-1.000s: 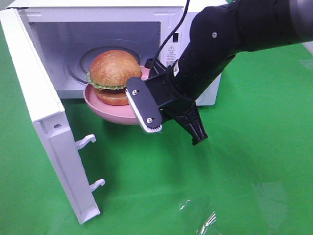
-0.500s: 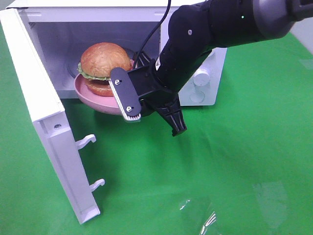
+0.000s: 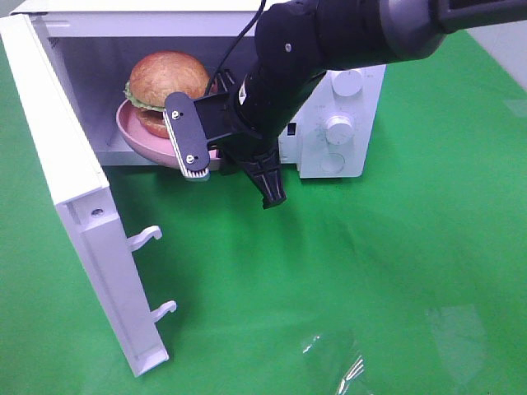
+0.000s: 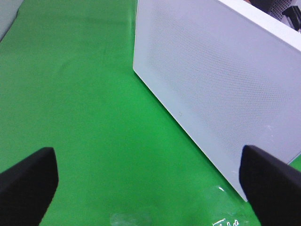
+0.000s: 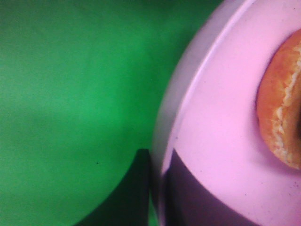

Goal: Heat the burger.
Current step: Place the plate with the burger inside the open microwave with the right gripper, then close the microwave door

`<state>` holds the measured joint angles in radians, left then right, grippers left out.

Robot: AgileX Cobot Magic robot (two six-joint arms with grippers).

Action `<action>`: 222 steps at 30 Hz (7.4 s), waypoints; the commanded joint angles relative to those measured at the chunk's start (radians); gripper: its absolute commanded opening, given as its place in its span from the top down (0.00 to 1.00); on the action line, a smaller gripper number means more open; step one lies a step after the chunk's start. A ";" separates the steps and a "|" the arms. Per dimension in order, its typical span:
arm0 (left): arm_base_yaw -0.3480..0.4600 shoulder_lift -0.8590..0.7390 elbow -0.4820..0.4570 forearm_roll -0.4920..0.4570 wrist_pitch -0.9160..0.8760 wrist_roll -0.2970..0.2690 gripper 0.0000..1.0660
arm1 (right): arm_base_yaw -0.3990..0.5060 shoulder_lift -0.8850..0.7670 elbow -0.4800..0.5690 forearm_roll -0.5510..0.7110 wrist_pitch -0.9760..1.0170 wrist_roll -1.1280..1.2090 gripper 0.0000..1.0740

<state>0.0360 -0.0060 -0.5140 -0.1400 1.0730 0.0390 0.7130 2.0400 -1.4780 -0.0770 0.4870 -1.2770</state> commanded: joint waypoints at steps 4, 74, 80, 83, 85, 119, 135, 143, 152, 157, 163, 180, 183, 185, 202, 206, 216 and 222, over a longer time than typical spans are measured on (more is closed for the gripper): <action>-0.002 -0.015 0.000 -0.006 -0.006 -0.001 0.09 | -0.009 0.029 -0.063 -0.045 -0.021 0.055 1.00; -0.002 -0.015 0.000 -0.002 -0.006 -0.001 0.09 | -0.034 0.295 -0.404 -0.126 -0.062 0.157 0.95; -0.002 -0.015 0.000 -0.002 -0.006 -0.001 0.09 | -0.034 0.295 -0.404 -0.123 -0.056 0.180 0.84; -0.002 -0.015 0.000 -0.002 -0.006 -0.001 0.09 | -0.034 0.295 -0.404 -0.109 -0.054 0.184 0.77; -0.002 -0.015 0.000 -0.002 -0.006 -0.001 0.09 | -0.034 0.295 -0.404 -0.104 -0.051 0.193 0.70; -0.002 -0.015 0.000 -0.004 -0.006 -0.001 0.09 | -0.013 0.065 -0.043 -0.075 -0.141 0.174 0.33; -0.002 -0.015 0.000 -0.004 -0.006 -0.001 0.09 | -0.009 -0.102 0.185 -0.082 -0.156 0.292 0.29; -0.002 -0.015 0.000 -0.004 -0.006 -0.001 0.09 | -0.009 -0.236 0.355 -0.082 -0.186 0.392 0.29; -0.002 -0.015 0.000 -0.004 -0.006 -0.001 0.09 | -0.009 -0.358 0.485 -0.082 -0.187 0.502 0.29; -0.002 -0.015 0.000 -0.004 -0.006 -0.001 0.09 | -0.009 -0.432 0.548 -0.082 -0.182 0.637 0.29; -0.002 -0.015 0.000 -0.004 -0.006 -0.001 0.09 | -0.009 -0.525 0.608 -0.075 -0.151 0.854 0.29; -0.002 -0.015 0.000 -0.004 -0.006 -0.001 0.09 | -0.009 -0.780 0.655 -0.074 0.255 1.304 0.29; -0.002 -0.015 0.000 -0.004 -0.006 -0.001 0.09 | -0.009 -0.814 0.655 -0.075 0.324 1.304 0.29; -0.002 -0.015 0.000 -0.004 -0.006 -0.001 0.09 | -0.009 -0.835 0.655 -0.074 0.364 1.304 0.29; -0.002 -0.015 0.000 -0.004 -0.006 -0.001 0.09 | -0.009 -1.131 0.758 -0.056 0.465 1.305 0.29; -0.002 -0.015 0.000 -0.004 -0.006 -0.001 0.09 | -0.013 -1.196 0.796 -0.056 0.465 1.322 0.29; -0.002 -0.015 0.000 -0.004 -0.006 -0.001 0.09 | -0.227 -1.418 0.885 -0.047 0.469 1.369 0.29; -0.002 -0.015 0.000 -0.004 -0.006 -0.001 0.09 | -0.315 -1.515 0.934 -0.048 0.469 1.422 0.29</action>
<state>0.0360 -0.0060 -0.5140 -0.1400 1.0730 0.0390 0.4090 0.5360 -0.5500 -0.1280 0.9520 0.1280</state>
